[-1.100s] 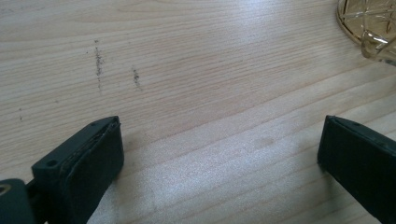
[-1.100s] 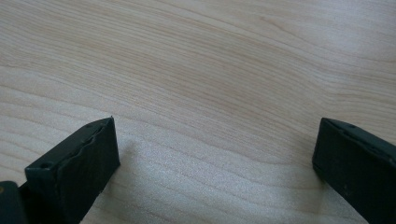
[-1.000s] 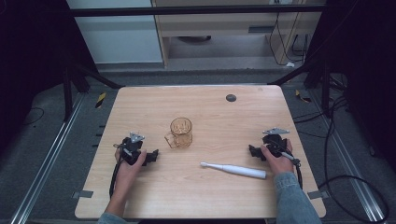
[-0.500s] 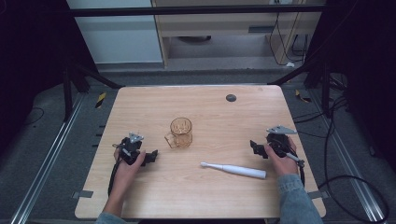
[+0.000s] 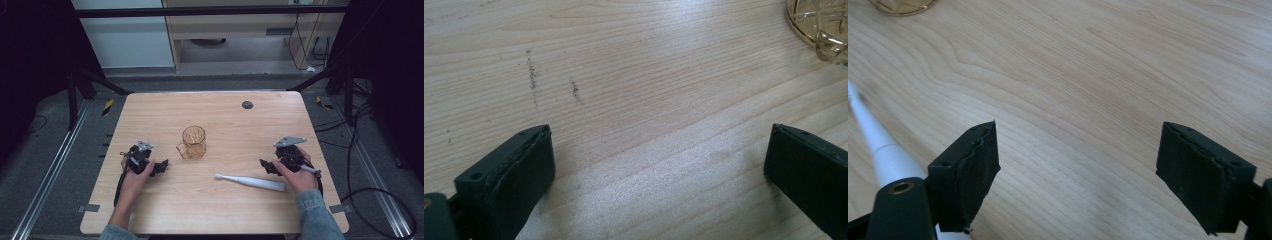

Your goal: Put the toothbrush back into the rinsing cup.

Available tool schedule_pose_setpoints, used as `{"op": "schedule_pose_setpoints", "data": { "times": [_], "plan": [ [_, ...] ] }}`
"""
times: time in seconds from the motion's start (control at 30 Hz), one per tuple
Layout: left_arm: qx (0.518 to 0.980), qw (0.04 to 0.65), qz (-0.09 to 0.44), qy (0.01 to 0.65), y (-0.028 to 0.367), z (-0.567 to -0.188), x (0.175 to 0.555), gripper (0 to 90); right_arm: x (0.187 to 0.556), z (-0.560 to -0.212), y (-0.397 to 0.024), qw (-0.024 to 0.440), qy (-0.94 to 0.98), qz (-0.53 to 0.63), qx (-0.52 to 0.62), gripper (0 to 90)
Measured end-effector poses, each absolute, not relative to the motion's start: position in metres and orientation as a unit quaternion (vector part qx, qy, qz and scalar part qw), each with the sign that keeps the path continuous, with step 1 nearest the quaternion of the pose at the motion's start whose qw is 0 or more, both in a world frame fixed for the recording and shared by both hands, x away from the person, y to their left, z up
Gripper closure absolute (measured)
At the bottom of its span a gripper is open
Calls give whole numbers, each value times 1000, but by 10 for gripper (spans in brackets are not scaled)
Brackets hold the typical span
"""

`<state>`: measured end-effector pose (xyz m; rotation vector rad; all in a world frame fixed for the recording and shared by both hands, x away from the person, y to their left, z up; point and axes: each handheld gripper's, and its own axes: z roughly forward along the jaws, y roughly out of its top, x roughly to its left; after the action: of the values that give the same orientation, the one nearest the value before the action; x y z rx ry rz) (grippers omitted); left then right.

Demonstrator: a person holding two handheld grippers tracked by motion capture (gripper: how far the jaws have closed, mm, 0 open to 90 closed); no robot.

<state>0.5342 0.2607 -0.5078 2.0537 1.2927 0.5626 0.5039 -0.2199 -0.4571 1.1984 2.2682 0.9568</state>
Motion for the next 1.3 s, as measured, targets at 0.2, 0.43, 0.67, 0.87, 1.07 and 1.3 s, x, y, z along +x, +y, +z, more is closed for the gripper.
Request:
{"op": "schedule_pose_setpoints", "data": {
  "times": [0.2,0.43,0.67,0.87,1.07,1.3],
  "plan": [
    [781,320,214,491,261,-508,535,0,495,-455,-203,194,830,341,396,162],
    [781,321,214,491,261,-508,535,0,484,-457,-186,180,852,323,371,200],
    [783,322,212,488,262,-508,537,0,480,-442,-178,173,866,304,357,213],
    [783,322,212,488,262,-508,537,0,479,-434,-175,173,883,279,336,249],
    [783,322,212,488,262,-508,537,0,480,-433,-178,160,898,254,322,271],
    [783,322,212,488,262,-508,538,0,481,-432,-173,150,908,242,307,269]
  ]
}}
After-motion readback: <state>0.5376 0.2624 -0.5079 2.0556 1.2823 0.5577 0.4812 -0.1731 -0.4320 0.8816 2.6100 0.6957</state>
